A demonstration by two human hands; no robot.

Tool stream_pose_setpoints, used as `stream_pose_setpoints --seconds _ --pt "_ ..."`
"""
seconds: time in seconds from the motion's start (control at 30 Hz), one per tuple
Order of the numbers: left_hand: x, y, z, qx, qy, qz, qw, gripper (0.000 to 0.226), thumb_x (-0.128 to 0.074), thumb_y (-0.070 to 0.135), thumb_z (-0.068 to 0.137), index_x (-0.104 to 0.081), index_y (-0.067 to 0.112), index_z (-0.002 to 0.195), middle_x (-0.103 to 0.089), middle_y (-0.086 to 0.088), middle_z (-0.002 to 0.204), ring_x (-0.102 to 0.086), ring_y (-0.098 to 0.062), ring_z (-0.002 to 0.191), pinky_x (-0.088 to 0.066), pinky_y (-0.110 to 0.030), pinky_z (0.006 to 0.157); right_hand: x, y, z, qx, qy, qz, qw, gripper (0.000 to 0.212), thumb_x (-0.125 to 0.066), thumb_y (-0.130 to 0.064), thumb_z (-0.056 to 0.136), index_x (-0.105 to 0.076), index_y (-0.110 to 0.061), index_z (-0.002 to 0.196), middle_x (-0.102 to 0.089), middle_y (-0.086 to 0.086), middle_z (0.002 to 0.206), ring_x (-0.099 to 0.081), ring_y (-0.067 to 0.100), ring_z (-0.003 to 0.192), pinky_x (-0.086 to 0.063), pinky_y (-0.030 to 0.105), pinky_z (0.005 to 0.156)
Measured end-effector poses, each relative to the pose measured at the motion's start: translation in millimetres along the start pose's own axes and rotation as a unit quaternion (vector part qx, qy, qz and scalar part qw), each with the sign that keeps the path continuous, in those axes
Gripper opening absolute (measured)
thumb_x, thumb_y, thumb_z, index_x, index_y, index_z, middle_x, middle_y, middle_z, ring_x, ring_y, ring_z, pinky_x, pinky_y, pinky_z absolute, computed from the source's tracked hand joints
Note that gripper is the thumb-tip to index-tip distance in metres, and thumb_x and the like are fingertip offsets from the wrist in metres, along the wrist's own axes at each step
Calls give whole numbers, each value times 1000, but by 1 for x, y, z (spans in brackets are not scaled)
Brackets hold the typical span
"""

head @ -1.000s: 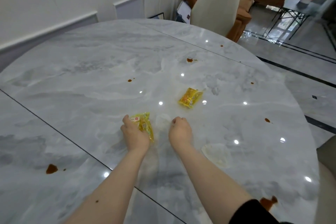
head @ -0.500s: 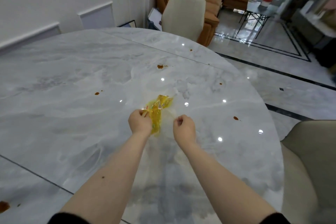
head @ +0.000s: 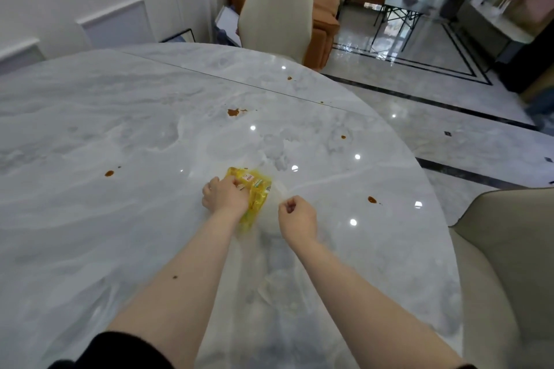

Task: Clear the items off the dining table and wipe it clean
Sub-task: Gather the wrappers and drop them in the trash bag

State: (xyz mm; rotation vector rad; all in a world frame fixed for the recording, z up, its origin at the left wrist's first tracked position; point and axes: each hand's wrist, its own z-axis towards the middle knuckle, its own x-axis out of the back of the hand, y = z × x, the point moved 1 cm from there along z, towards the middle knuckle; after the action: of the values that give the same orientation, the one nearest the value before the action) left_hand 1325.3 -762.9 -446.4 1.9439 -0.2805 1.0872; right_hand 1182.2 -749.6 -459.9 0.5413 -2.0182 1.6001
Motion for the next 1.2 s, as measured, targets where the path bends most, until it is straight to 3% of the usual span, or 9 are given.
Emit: stream_pose_setpoints --seconds 0.17,0.3,0.47,0.73,0.9,1.1,1.2 --pt "-11 3 3 44 18 -59 997 48 -66 19 79 -40 12 119 -51 -12 127 -46 -35 121 -36 -41 100 -4 5 5 4 -16 -8 1000 10 -49 -14 87 -56 -15 79 -59 1 83 -58 23 83 -46 31 74" --pt "-16 0 2 83 14 -19 996 69 -64 9 77 -24 12 133 -46 -13 133 -42 -33 125 -31 -43 100 -3 9 5 21 -9 -33 999 10 -49 -17 85 -54 -17 77 -58 0 79 -59 25 84 -48 35 75" --pt "-17 -8 -3 114 27 0 993 59 -61 7 79 -31 6 129 -46 -14 134 -43 -33 126 -28 -43 103 1 9 -3 23 -12 -51 998 10 -50 -18 85 -51 -19 75 -56 -3 77 -59 26 84 -48 38 82" --pt "-1 -21 -23 88 5 -43 995 47 -61 22 84 -42 3 122 -53 -16 128 -48 -37 121 -33 -41 102 12 4 -21 32 -37 14 999 8 -53 -17 86 -55 -16 78 -52 -8 70 -53 17 75 -48 34 74" --pt "10 -36 -43 58 -40 -97 993 41 -61 20 81 -52 -3 113 -60 -22 115 -57 -40 106 -47 -39 85 31 3 -46 17 -17 12 1000 11 -53 -17 86 -53 -17 75 -48 -10 64 -51 15 70 -44 30 69" --pt "15 -48 -83 28 -99 -123 987 35 -64 23 79 -60 0 105 -65 -20 105 -61 -36 97 -45 -32 73 45 14 -76 -19 -8 -44 999 33 -50 -13 82 -35 -20 53 -43 -5 58 -45 19 65 -40 31 62" --pt "12 -51 -102 25 -111 -121 986 40 -65 24 80 -55 -1 109 -63 -19 109 -60 -36 100 -44 -31 73 45 24 -89 -52 -26 -91 994 19 -52 -19 82 -49 -19 63 -63 5 85 -58 25 86 -46 30 76"
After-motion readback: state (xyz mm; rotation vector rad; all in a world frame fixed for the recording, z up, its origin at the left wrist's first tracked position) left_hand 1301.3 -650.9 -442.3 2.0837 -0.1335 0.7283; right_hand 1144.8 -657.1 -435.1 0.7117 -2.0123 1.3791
